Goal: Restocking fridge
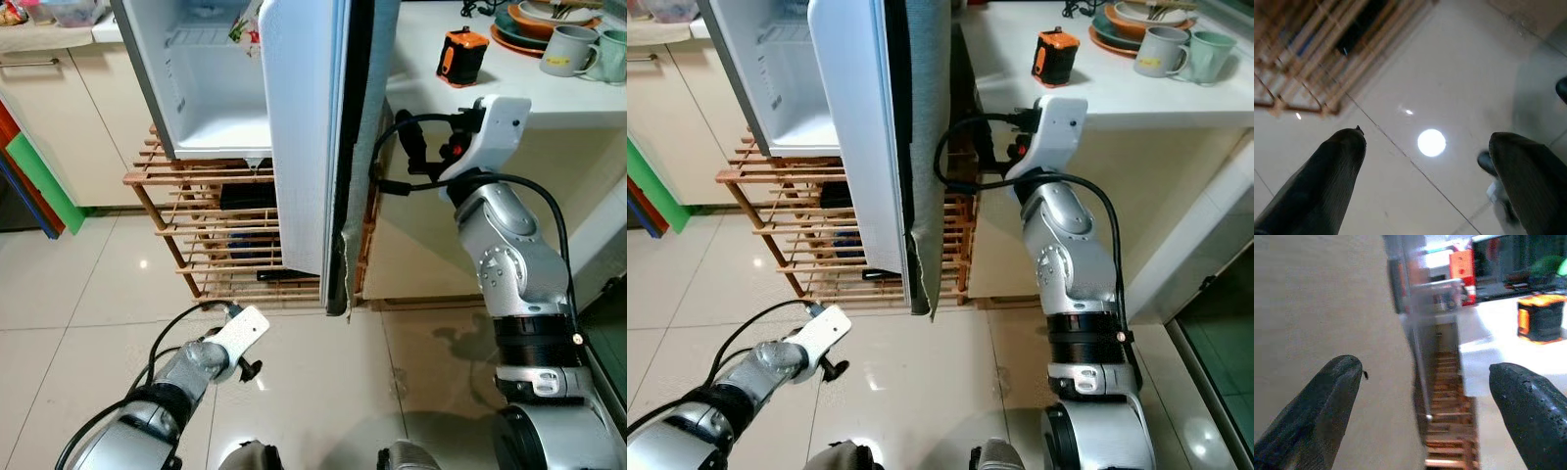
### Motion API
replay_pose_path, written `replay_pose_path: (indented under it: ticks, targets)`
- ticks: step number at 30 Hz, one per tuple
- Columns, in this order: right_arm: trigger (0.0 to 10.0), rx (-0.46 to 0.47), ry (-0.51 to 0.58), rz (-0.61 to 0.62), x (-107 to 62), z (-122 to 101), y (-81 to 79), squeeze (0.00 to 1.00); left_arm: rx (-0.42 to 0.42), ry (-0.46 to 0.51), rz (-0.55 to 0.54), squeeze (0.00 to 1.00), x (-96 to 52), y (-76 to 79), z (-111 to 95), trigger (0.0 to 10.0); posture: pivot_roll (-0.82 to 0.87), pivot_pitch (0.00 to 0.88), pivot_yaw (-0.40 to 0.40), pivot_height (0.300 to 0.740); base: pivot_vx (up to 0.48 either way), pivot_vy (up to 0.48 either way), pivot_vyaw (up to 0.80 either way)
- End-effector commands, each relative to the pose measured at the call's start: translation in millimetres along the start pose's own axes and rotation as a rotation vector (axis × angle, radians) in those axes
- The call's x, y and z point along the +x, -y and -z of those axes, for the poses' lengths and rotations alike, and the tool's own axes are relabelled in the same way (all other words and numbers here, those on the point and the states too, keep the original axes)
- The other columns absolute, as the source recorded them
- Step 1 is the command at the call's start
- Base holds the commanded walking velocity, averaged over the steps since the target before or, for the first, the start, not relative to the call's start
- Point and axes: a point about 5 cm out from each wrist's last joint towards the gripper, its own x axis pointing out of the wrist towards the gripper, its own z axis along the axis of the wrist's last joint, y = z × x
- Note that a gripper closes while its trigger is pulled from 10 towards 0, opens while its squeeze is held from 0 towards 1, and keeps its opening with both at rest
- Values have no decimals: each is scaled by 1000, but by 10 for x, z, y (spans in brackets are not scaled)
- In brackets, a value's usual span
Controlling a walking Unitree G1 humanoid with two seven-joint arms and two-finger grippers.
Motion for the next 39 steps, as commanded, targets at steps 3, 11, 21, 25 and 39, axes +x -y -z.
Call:
replay_pose_path:
  ticks: [3,11,21,25,39]
  targets:
    - [10000,-33,53,-187,164,-105,-579,0,38,112,20,0,18,-12,-351,10000,-289,0,62,733,0,0,0]
    - [10000,55,99,-462,-5,-136,-1002,0,-47,125,-12,0,15,-50,-307,10000,-281,0,48,738,0,0,0]
    - [10000,113,102,-427,25,-138,-888,0,-214,108,8,0,20,-21,-182,10000,-272,0,51,738,0,0,0]
    - [10000,67,100,-310,47,-135,-671,0,-447,-26,-107,0,-38,-79,265,10000,-281,0,53,738,0,0,0]
    - [10000,196,78,-386,310,-314,-1110,0,-560,-183,-9,0,3,489,648,10000,-300,0,63,738,0,0,0]
